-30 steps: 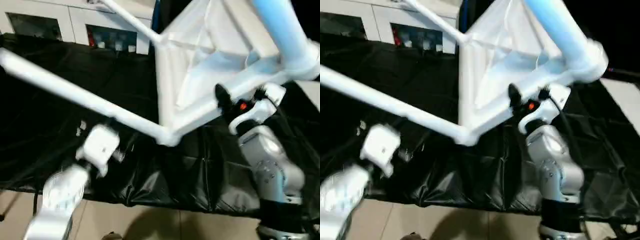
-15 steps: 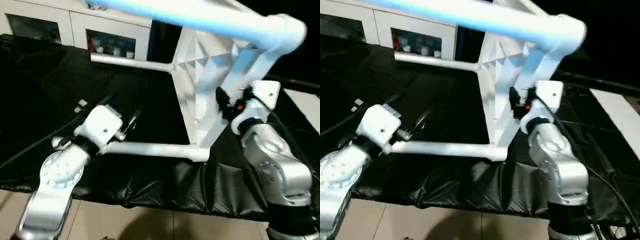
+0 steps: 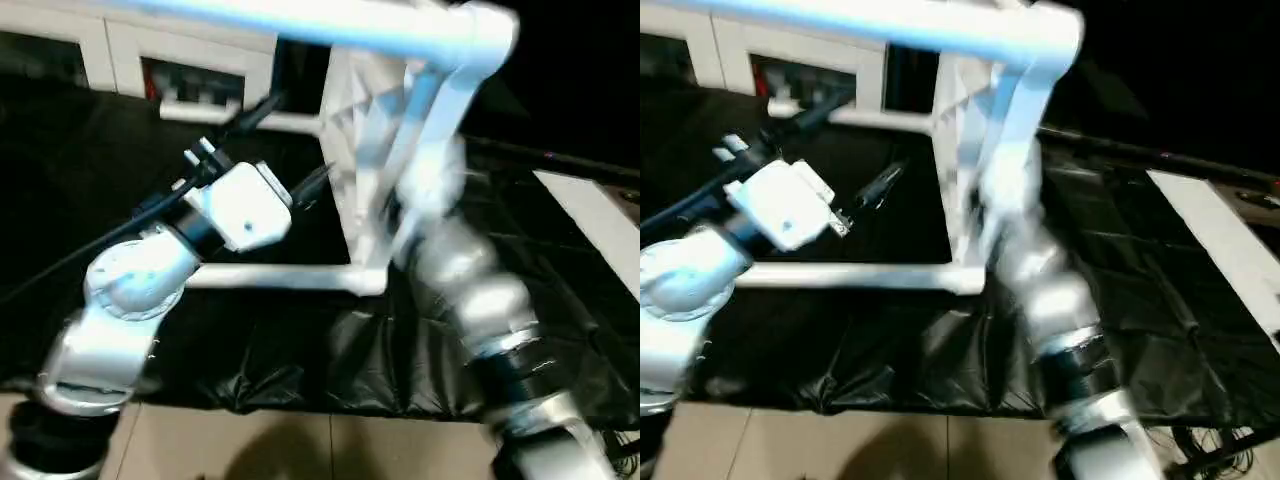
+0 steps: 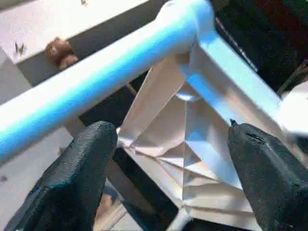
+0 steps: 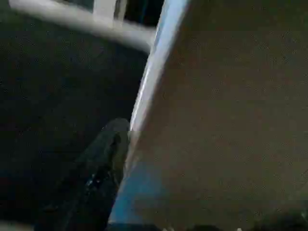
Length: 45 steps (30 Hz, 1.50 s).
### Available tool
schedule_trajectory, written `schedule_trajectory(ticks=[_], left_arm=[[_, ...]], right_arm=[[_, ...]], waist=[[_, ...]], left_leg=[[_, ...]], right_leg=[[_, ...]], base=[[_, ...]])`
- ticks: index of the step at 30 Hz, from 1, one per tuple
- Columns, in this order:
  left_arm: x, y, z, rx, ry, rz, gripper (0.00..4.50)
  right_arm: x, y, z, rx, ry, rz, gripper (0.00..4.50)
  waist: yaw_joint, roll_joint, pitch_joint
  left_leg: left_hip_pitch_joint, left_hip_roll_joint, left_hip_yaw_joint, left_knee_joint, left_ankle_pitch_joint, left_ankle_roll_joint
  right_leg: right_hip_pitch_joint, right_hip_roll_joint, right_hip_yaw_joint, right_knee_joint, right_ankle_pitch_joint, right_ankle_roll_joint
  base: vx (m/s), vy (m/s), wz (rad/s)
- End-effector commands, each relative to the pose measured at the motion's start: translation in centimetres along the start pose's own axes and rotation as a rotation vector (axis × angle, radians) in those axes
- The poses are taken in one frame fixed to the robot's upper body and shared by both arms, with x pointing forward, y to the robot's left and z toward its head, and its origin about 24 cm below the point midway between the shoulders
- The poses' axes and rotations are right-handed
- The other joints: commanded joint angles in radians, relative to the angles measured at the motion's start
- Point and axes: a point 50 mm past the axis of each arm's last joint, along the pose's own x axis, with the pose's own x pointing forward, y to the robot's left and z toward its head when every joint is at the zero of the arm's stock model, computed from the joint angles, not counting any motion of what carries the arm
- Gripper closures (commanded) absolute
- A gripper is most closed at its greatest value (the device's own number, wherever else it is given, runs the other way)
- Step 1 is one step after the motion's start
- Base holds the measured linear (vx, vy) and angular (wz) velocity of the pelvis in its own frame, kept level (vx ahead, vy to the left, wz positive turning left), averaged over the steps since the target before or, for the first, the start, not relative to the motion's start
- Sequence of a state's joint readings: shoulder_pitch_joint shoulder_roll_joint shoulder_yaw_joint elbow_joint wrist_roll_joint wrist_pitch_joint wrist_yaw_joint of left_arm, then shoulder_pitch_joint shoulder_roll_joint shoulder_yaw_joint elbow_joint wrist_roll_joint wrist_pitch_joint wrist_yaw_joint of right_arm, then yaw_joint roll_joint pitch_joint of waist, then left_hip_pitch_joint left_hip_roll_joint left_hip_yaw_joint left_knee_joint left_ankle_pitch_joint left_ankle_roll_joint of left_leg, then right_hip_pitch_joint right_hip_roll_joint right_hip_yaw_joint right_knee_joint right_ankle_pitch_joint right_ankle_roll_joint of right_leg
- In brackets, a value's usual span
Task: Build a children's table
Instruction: Flip table
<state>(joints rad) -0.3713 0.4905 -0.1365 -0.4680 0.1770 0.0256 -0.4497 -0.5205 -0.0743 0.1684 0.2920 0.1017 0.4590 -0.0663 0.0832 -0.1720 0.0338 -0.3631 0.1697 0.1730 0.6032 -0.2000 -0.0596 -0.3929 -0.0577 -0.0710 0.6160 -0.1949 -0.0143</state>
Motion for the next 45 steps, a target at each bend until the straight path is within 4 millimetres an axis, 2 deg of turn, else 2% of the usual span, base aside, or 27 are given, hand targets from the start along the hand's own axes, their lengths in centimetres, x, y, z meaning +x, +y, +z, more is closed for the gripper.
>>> schedule_trajectory(ticks=[1, 2, 3, 4, 6, 7, 9, 11, 12, 14, 15, 21, 24, 27, 28, 32, 35, 38, 39, 40, 41, 42, 43, 44, 45], left_arm=[[0.2, -0.2, 0.8, 0.024, -0.040, -0.026, 0.01], [0.0, 0.6, 1.2, 0.087, -0.047, 0.020, 0.01], [0.0, 1.0, 1.4, 0.115, -0.051, 0.046, 0.01], [0.1, 1.5, 1.6, 0.138, -0.063, 0.073, 0.01], [0.3, 2.7, 2.1, 0.189, -0.081, 0.121, 0.01], [0.3, 2.7, 2.1, 0.189, -0.081, 0.121, 0.01], [0.4, 3.9, 2.1, 0.287, -0.072, 0.153, 0.01], [0.3, 4.6, 2.0, 0.335, -0.070, 0.186, 0.01], [0.3, 4.8, 2.0, 0.349, -0.069, 0.192, 0.01], [0.1, 5.3, 1.9, 0.386, -0.061, 0.218, 0.01], [0.0, 5.6, 1.8, 0.396, -0.058, 0.229, 0.01], [0.2, 6.9, 1.5, 0.522, -0.026, 0.267, 0.01], [0.4, 7.8, 0.9, 0.615, 0.017, 0.289, 0.01], [0.6, 8.2, 0.5, 0.634, 0.039, 0.289, 0.01], [0.7, 8.5, 0.1, 0.642, 0.058, 0.284, 0.01], [1.2, 9.0, -1.0, 0.671, 0.098, 0.255, 0.01], [1.5, 9.4, -1.3, 0.686, 0.108, 0.258, 0.01], [2.2, 9.9, -1.4, 0.699, 0.114, 0.281, 0.01], [2.6, 10.1, -1.6, 0.703, 0.120, 0.288, 0.00], [2.9, 10.3, -1.7, 0.702, 0.122, 0.298, 0.00], [3.1, 10.5, -1.7, 0.694, 0.125, 0.307, 0.00], [3.2, 10.7, -1.8, 0.688, 0.128, 0.312, 0.18], [3.4, 10.8, -1.7, 0.661, 0.119, 0.321, 0.29], [3.5, 10.9, -1.7, 0.643, 0.112, 0.327, 0.37], [3.7, 11.1, -1.5, 0.628, 0.105, 0.339, 0.40]], right_arm=[[0.1, -0.8, 0.8, -0.013, -0.025, -0.038, 1.42], [-0.1, -0.6, 0.7, 0.008, -0.049, -0.011, 1.42], [-0.1, -0.4, 0.7, 0.015, -0.057, 0.004, 1.42], [-0.2, -0.3, 0.4, 0.016, -0.060, 0.020, 1.42], [-0.3, -0.4, -0.2, 0.003, -0.070, 0.026, 1.42], [-0.3, -0.4, -0.2, 0.003, -0.070, 0.026, 1.42], [-0.5, -0.6, -0.3, -0.014, -0.117, 0.025, 1.42], [-0.7, -0.7, 0.3, 0.000, -0.172, 0.022, 1.42], [-0.8, -0.7, 0.4, 0.005, -0.186, 0.023, 1.42], [-1.2, -0.8, 0.9, 0.015, -0.231, 0.024, 1.42], [-1.5, -0.9, 1.1, 0.019, -0.255, 0.022, 1.42], [-2.5, -1.3, 1.4, 0.037, -0.329, -0.008, 1.42], [-1.9, -1.7, 1.7, 0.038, -0.358, -0.052, 1.42], [-1.4, -1.8, 2.0, 0.044, -0.370, -0.061, 1.42], [-1.1, -1.8, 2.3, 0.053, -0.374, -0.065, 1.42], [-0.2, -1.7, 3.0, 0.068, -0.383, -0.061, 1.42], [0.1, -1.6, 3.4, 0.072, -0.396, -0.056, 1.42], [0.2, -1.5, 3.7, 0.077, -0.410, -0.040, 1.42], [0.3, -1.4, 3.7, 0.081, -0.415, -0.035, 1.70], [0.4, -1.4, 3.7, 0.085, -0.417, -0.032, 1.77], [0.5, -1.3, 3.7, 0.087, -0.420, -0.028, 1.77], [0.5, -1.2, 3.7, 0.089, -0.422, -0.026, 1.77], [0.5, -1.2, 3.7, 0.092, -0.425, -0.022, 1.82], [0.5, -1.2, 3.7, 0.094, -0.428, -0.020, 2.11], [0.5, -1.1, 3.7, 0.095, -0.430, -0.018, 2.18]], waist=[[-0.002, 0.033, -0.051], [0.006, 0.025, -0.057], [0.008, 0.029, -0.052], [0.008, 0.029, -0.049], [0.010, 0.031, -0.044], [0.010, 0.031, -0.044], [0.010, 0.029, -0.036], [0.009, 0.028, -0.032], [0.009, 0.034, -0.031], [0.010, 0.039, -0.030], [0.010, 0.037, -0.028], [0.010, 0.039, -0.029], [0.010, 0.039, -0.030], [0.012, 0.040, -0.033], [0.013, 0.045, -0.033], [0.013, 0.046, -0.033], [0.016, 0.051, -0.036], [0.018, 0.047, -0.036], [0.019, 0.048, -0.036], [0.019, 0.047, -0.035], [0.022, 0.051, -0.036], [0.023, 0.048, -0.036], [0.023, 0.050, -0.035], [0.023, 0.048, -0.036], [0.024, 0.053, -0.037]], left_leg=[[0.017, 0.065, -0.034, -0.085, -0.181, -0.104], [0.008, 0.056, -0.024, -0.071, -0.014, -0.084], [0.006, 0.056, -0.021, -0.070, 0.027, -0.073], [0.007, 0.058, -0.020, -0.071, 0.026, -0.073], [0.011, 0.060, -0.019, -0.076, -0.048, -0.094], [0.011, 0.060, -0.019, -0.076, -0.048, -0.094], [0.011, 0.063, -0.022, -0.081, -0.137, -0.107], [0.011, 0.064, -0.023, -0.084, -0.174, -0.111], [0.013, 0.065, -0.026, -0.085, -0.216, -0.116], [0.014, 0.065, -0.026, -0.086, -0.233, -0.117], [0.013, 0.065, -0.027, -0.086, -0.239, -0.115], [0.013, 0.064, -0.029, -0.086, -0.237, -0.109], [0.013, 0.064, -0.029, -0.085, -0.229, -0.111], [0.014, 0.062, -0.027, -0.081, -0.191, -0.109], [0.015, 0.061, -0.027, -0.081, -0.188, -0.107], [0.015, 0.061, -0.028, -0.082, -0.206, -0.111], [0.018, 0.061, -0.026, -0.080, -0.164, -0.112], [0.016, 0.061, -0.025, -0.079, -0.145, -0.110], [0.017, 0.061, -0.026, -0.079, -0.144, -0.109], [0.016, 0.060, -0.025, -0.079, -0.148, -0.108], [0.019, 0.061, -0.026, -0.078, -0.151, -0.110], [0.017, 0.061, -0.027, -0.079, -0.162, -0.110], [0.014, 0.061, -0.028, -0.080, -0.160, -0.111], [0.015, 0.062, -0.027, -0.080, -0.158, -0.111], [0.017, 0.061, -0.026, -0.079, -0.151, -0.110]], right_leg=[[0.026, -0.085, 0.056, -0.048, -0.063, -0.071], [0.038, -0.079, 0.057, -0.029, 0.134, -0.084], [0.039, -0.078, 0.058, -0.027, 0.180, -0.093], [0.039, -0.078, 0.058, -0.029, 0.174, -0.095], [0.039, -0.082, 0.059, -0.036, 0.078, -0.089], [0.039, -0.082, 0.059, -0.036, 0.078, -0.089], [0.035, -0.087, 0.060, -0.046, -0.054, -0.069], [0.031, -0.088, 0.061, -0.051, -0.112, -0.065], [0.026, -0.088, 0.061, -0.054, -0.170, -0.061], [0.023, -0.087, 0.062, -0.056, -0.191, -0.060], [0.023, -0.088, 0.063, -0.057, -0.196, -0.060], [0.021, -0.087, 0.062, -0.053, -0.177, -0.067], [0.021, -0.087, 0.062, -0.051, -0.168, -0.071], [0.022, -0.087, 0.062, -0.043, -0.111, -0.089], [0.022, -0.086, 0.061, -0.043, -0.098, -0.092], [0.023, -0.088, 0.061, -0.044, -0.127, -0.096], [0.024, -0.086, 0.060, -0.036, -0.051, -0.110], [0.029, -0.087, 0.060, -0.033, -0.024, -0.117], [0.030, -0.089, 0.060, -0.033, -0.029, -0.119], [0.029, -0.088, 0.060, -0.035, -0.036, -0.118], [0.029, -0.090, 0.060, -0.034, -0.040, -0.119], [0.030, -0.092, 0.060, -0.036, -0.057, -0.121], [0.033, -0.093, 0.061, -0.035, -0.056, -0.122], [0.033, -0.094, 0.061, -0.035, -0.053, -0.122], [0.031, -0.093, 0.061, -0.033, -0.035, -0.129]], base=[[0.000, 0.000, 0.00], [0.000, 0.000, 0.00], [0.000, 0.000, 0.00], [0.000, 0.000, 0.00], [0.000, 0.000, 0.00], [0.000, 0.000, 0.00], [0.000, 0.000, 0.00], [0.000, 0.000, 0.00], [0.000, 0.000, 0.00], [0.000, 0.000, 0.00], [0.000, 0.000, 0.00], [0.000, 0.000, 0.00], [0.000, 0.000, 0.00], [0.000, 0.000, 0.00], [0.000, 0.000, 0.00], [0.000, 0.000, 0.00], [0.000, 0.000, 0.00], [0.000, 0.000, 0.00], [0.000, 0.000, 0.00], [0.000, 0.000, 0.00], [0.000, 0.000, 0.00], [0.000, 0.000, 0.00], [0.000, 0.000, 0.00], [0.000, 0.000, 0.00], [0.000, 0.000, 0.00]])
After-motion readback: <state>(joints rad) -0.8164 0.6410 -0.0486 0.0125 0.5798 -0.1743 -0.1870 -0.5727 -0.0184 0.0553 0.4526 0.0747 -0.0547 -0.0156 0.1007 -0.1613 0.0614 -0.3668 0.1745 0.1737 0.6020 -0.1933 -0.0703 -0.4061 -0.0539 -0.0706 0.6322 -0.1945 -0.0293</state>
